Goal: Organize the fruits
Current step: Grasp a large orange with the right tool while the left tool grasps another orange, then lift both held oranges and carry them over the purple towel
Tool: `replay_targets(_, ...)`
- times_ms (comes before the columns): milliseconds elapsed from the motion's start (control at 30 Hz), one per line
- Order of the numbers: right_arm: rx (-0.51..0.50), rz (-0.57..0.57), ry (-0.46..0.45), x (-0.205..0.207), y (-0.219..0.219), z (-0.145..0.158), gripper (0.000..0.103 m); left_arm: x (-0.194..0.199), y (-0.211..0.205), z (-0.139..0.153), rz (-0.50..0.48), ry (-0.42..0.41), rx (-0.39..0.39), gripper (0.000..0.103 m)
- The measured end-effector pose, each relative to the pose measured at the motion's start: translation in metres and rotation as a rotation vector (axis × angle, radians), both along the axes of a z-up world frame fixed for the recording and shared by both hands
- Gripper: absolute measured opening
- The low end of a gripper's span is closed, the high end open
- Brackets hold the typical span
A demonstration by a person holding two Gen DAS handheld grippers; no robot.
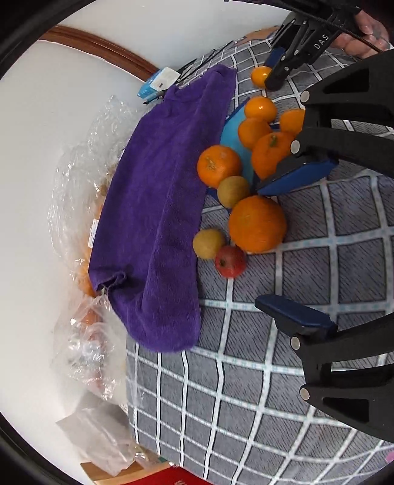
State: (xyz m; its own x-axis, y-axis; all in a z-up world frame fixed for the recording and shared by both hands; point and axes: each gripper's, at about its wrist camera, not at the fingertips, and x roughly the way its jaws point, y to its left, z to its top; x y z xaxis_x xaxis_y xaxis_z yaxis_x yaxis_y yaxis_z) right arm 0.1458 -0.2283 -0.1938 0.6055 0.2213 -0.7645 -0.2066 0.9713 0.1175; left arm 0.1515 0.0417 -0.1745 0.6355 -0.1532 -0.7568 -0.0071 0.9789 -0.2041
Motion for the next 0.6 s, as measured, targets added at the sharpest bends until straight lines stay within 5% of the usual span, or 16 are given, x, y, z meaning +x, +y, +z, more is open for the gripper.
replay_targets(100,-0.009,0.006,-0.002,0.001,0.002,-0.001,0.037,0.003,-0.006,-0.001,-0.013,-0.013,0.012,0.061)
replay_targets(267,0.009,0.011,0.000,0.002,0.000,-0.002,0.037,0.006,-0.008,-0.002,-0.031,-0.018,-0.002,0.037)
replay_targets(600,0.029,0.005,0.002,-0.001,-0.003,-0.003,0.037,-0.021,0.007,0.001,0.000,-0.005,0.047,0.038)
